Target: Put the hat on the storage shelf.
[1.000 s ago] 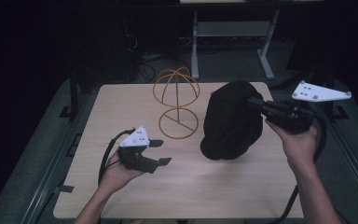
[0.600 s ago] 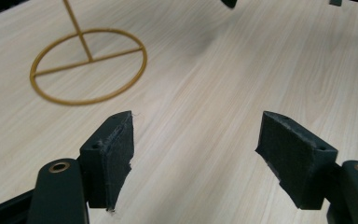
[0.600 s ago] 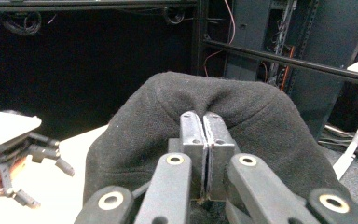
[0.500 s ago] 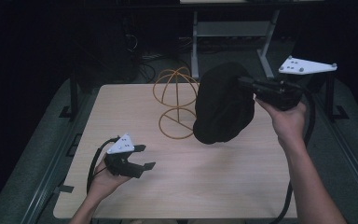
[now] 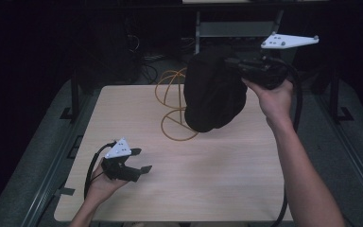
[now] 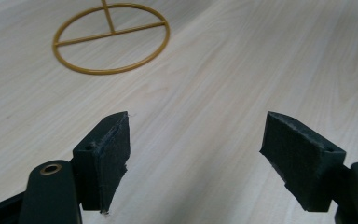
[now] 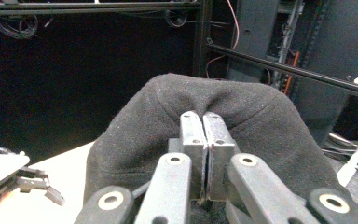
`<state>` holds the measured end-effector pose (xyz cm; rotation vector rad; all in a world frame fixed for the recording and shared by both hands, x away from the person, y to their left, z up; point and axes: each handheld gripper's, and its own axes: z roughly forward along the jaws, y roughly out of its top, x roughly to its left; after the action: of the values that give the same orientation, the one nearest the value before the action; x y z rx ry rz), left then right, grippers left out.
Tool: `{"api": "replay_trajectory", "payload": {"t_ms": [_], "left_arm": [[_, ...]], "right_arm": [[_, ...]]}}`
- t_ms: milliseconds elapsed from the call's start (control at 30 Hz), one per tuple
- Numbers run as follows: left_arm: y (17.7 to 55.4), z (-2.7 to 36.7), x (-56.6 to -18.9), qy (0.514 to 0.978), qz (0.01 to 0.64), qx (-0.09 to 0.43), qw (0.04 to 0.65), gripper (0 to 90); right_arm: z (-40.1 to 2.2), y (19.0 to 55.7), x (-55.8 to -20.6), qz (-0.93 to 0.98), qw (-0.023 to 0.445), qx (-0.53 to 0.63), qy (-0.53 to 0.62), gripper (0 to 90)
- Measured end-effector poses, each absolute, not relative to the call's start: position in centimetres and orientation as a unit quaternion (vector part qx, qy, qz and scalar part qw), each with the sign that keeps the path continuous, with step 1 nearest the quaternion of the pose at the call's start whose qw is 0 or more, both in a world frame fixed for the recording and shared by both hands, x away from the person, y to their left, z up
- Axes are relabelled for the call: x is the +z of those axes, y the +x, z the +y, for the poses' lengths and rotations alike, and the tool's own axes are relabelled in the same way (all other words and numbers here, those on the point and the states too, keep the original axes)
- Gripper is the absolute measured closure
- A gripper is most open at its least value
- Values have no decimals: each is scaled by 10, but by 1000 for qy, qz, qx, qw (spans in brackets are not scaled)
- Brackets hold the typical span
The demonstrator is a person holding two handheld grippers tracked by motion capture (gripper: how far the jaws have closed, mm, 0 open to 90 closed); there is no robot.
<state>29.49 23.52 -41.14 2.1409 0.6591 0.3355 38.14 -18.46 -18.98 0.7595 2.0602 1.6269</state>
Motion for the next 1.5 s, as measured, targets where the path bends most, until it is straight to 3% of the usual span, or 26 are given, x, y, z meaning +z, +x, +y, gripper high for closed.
{"api": "replay_trajectory", "payload": {"t_ms": [800,1500], "left_arm": [[297,250,-411,843,278,148,436,234],[296,249,-412,843,278,147,436,231]], "right_arm": [[-107,450,-179,757,162,573,270,888],[-61,489,-191,784,164,530,279,889]]}}
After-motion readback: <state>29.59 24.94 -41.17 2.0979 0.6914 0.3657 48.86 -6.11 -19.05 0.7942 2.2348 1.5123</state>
